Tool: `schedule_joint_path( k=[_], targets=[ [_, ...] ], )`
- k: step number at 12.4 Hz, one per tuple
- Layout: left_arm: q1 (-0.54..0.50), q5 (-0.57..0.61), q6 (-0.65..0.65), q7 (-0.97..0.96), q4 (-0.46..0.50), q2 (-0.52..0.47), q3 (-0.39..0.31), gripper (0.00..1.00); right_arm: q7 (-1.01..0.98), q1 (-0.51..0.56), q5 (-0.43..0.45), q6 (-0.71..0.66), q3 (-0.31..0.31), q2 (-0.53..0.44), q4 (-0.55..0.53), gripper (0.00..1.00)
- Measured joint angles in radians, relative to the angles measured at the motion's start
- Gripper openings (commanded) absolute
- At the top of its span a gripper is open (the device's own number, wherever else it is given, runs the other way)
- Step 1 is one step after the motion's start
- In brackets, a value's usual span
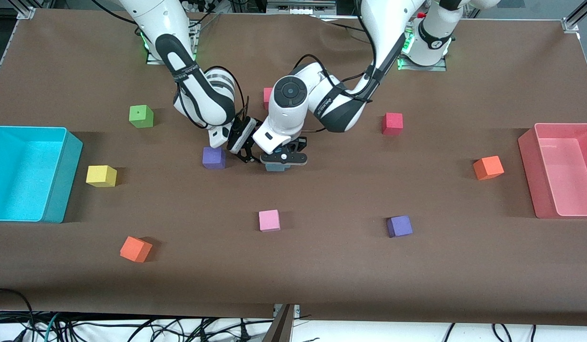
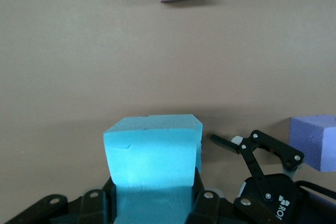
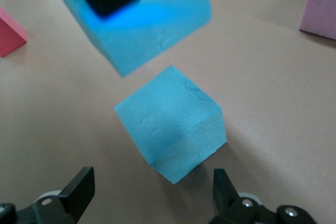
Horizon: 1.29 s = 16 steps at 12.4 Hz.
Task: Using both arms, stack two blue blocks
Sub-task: 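Lower the held cube onto the placed light blue cube with the left gripper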
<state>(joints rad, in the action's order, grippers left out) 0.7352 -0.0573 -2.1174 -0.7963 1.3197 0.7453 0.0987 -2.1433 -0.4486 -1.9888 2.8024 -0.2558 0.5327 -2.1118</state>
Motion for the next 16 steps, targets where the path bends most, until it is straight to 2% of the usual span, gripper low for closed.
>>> schedule_joint_path(
  k=[10, 11, 12, 13, 16],
  targets=[
    [0.031, 0.0, -0.037, -0.041, -0.012, 0.049, -0.004, 0.0, -0.003, 0.0, 0.0, 0.0, 0.001, 0.001, 0.001, 1.0],
    [0.034, 0.0, -0.037, -0.046, -0.016, 0.054, -0.004, 0.13, -0.003, 0.0, 0.0, 0.0, 0.002, 0.001, 0.001, 1.0],
    [0.037, 0.0, -0.037, -0.049, -0.019, 0.059, -0.004, 0.52, -0.003, 0.0, 0.0, 0.0, 0.002, 0.001, 0.001, 1.0],
    [0.038, 0.0, -0.038, -0.051, -0.022, 0.064, -0.004, 1.0, -0.003, 0.0, 0.0, 0.0, 0.004, 0.001, 0.001, 1.0],
    [0.039, 0.0, -0.038, -0.053, -0.023, 0.068, -0.008, 1.0, -0.004, 0.0, 0.0, 0.0, 0.007, 0.001, 0.002, 1.0]
  ],
)
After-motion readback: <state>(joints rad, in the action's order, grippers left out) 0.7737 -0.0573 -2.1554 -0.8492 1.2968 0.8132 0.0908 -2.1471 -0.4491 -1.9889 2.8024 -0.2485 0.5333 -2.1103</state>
